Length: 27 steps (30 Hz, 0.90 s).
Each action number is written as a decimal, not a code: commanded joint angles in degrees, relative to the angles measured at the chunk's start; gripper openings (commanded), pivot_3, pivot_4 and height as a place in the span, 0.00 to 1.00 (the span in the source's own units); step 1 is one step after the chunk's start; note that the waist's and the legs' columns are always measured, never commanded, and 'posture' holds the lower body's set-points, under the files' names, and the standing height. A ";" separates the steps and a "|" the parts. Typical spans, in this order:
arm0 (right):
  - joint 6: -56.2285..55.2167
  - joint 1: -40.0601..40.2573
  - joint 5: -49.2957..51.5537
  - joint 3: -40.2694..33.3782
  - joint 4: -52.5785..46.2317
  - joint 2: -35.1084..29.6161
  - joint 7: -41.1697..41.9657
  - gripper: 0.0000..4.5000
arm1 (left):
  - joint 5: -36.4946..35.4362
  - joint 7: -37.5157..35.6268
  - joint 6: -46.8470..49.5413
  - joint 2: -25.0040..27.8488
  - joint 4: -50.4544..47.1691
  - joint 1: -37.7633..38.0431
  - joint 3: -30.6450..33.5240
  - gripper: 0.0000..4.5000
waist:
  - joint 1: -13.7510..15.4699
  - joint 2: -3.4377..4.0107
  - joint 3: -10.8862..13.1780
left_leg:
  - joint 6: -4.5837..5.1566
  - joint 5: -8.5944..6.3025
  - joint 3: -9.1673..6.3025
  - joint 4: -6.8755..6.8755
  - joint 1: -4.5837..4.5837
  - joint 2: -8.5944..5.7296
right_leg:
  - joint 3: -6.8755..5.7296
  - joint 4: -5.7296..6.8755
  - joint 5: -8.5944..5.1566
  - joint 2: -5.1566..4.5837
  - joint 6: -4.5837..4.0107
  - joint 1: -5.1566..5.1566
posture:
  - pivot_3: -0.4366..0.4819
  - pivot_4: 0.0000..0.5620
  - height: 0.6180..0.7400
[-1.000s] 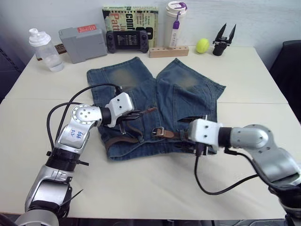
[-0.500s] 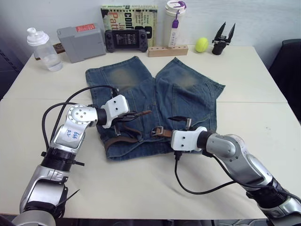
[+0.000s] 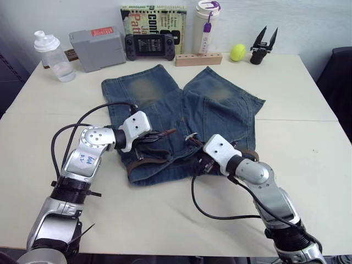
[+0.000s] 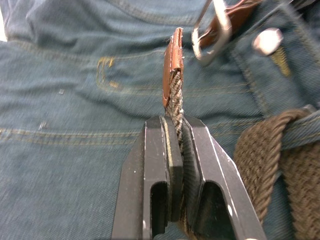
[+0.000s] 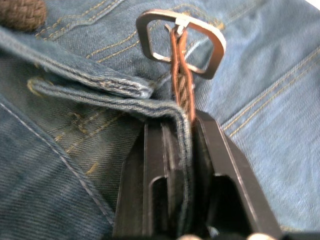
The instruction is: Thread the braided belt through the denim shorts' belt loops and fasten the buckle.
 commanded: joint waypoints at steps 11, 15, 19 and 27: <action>11.18 -1.19 10.61 -5.62 -7.42 9.27 -6.59 0.00 | 0.50 1.24 3.74 -5.12 -2.43 -0.79 -3.95 0.00 | -0.14 0.00 0.00 | -0.01 0.01 0.07 -0.06 0.00 0.01 | 0.10 0.09 0.00 0.06 0.00 -0.13 | 0.48 0.27 0.62; 11.72 -1.34 11.83 -4.68 -8.08 9.04 -7.24 0.00 | 1.35 1.70 3.77 -5.70 -2.17 -1.12 -4.97 0.00 | -0.15 0.00 -0.01 | -0.01 0.01 0.10 -0.06 0.00 0.00 | 0.14 0.10 0.00 0.07 0.00 -0.14 | 0.48 0.27 0.62; 12.09 -1.42 12.97 -5.08 -8.01 9.20 -8.40 0.00 | 1.12 0.42 4.45 -4.89 -3.24 -0.55 -5.02 0.00 | -0.16 0.01 -0.01 | -0.01 0.00 0.10 -0.07 0.01 0.01 | 0.15 0.09 0.00 0.06 -0.01 -0.15 | 0.48 0.27 0.62; 11.95 -2.24 17.08 -10.86 -7.02 13.87 -13.76 0.00 | -0.93 -0.63 6.32 -1.55 -4.10 0.35 -0.83 0.00 | -0.21 0.01 -0.01 | -0.02 0.01 0.12 -0.08 0.01 0.01 | 0.18 0.10 0.00 0.06 -0.01 -0.17 | 0.48 0.27 0.62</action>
